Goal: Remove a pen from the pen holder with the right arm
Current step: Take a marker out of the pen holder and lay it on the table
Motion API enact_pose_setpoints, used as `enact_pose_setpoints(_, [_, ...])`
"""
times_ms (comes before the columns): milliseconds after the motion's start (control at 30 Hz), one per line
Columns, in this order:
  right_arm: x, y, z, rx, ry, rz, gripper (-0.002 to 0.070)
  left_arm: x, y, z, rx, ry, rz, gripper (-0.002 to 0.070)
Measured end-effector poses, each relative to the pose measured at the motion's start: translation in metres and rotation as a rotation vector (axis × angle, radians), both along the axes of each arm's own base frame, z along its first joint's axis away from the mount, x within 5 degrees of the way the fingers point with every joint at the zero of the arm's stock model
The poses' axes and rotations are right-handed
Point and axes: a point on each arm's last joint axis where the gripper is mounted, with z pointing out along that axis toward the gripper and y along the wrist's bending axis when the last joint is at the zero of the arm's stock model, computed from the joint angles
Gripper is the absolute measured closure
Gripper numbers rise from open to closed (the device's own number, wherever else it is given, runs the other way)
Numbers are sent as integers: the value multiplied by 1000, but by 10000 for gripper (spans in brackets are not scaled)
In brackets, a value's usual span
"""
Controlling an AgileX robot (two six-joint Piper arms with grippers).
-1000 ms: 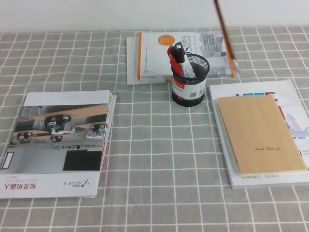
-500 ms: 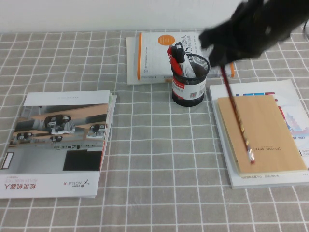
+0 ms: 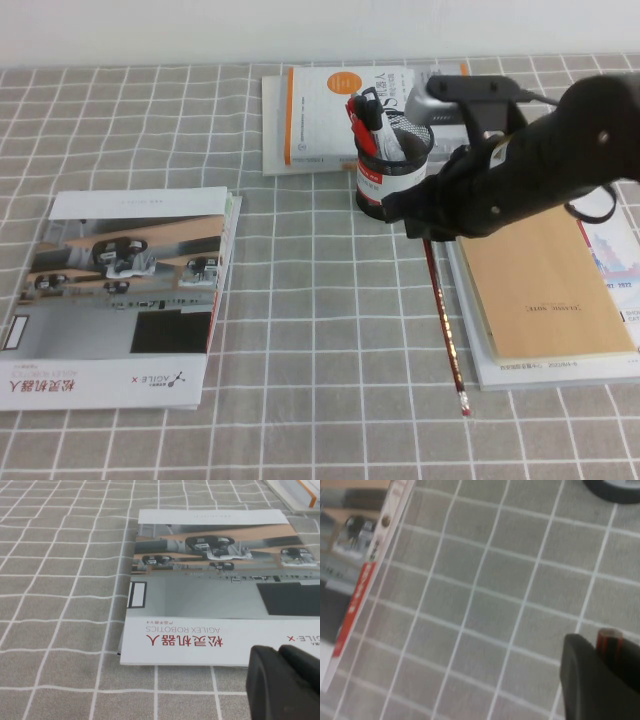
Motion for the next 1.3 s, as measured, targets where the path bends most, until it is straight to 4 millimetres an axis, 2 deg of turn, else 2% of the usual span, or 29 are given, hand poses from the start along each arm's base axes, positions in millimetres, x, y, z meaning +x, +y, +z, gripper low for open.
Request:
enact_pose_setpoints(333, [22, 7, -38, -40, -22, -26, 662, 0, 0, 0, 0, 0, 0, 678])
enact_pose_setpoints(567, [35, -4, -60, -121, -6, -85, 662, 0, 0, 0, 0, 0, 0, 678])
enact_pose_setpoints(1300, [48, -4, -85, -124, 7, -120, 664, 0, 0, 0, 0, 0, 0, 678])
